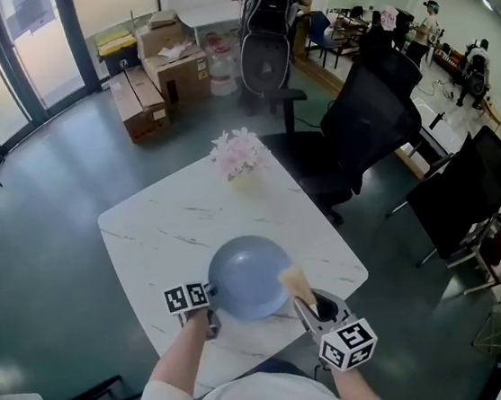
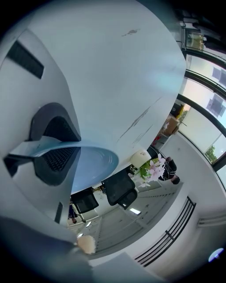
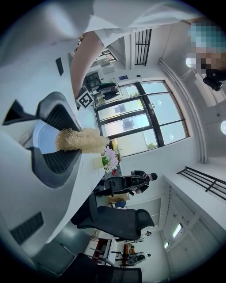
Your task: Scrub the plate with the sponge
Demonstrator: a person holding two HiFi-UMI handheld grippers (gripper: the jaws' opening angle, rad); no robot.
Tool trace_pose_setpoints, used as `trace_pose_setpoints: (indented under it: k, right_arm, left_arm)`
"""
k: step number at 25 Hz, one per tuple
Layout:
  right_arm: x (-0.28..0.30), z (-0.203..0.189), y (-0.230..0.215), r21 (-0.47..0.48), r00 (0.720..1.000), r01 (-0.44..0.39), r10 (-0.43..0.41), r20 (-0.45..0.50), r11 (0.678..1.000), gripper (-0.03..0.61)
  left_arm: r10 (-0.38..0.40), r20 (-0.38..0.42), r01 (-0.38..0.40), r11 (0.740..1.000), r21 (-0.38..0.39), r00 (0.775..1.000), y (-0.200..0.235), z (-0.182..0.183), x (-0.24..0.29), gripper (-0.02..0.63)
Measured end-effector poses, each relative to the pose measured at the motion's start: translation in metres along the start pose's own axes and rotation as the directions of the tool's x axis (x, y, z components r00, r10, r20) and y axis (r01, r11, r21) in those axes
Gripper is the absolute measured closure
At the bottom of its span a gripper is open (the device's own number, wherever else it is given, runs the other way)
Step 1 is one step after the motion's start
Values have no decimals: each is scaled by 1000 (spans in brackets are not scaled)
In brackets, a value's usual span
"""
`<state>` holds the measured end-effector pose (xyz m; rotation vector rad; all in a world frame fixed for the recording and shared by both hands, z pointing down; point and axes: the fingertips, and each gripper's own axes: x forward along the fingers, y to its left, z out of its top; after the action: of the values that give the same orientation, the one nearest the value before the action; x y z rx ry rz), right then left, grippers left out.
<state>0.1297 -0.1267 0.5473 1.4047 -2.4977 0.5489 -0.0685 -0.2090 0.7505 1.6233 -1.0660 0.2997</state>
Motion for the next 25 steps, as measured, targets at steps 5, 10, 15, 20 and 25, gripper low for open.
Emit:
trace_pose_setpoints:
  k: [5, 10, 15, 20, 25]
  right_arm:
    - [4, 2, 1, -10, 1000, -20, 20, -2, 1000, 453]
    - [13, 7, 7, -35, 999, -48, 48, 1, 998, 453]
    - [23, 20, 17, -80, 997, -78, 79, 8, 994, 453]
    - [38, 28, 34, -136, 992, -123, 125, 7, 983, 453]
    - [53, 31, 59, -210, 985, -174, 174, -14, 962, 453]
  left_arm:
    - [-21, 36, 20, 999, 28, 999, -9, 0, -7, 571]
    - [-47, 91, 42, 998, 57, 995, -17, 9, -23, 569]
    - [-97, 181, 88, 994, 59, 979, -33, 27, -51, 569]
    - [-136, 276, 108, 988, 113, 952, -49, 45, -85, 569]
    - [-147, 360, 74, 975, 209, 921, -62, 59, -124, 569]
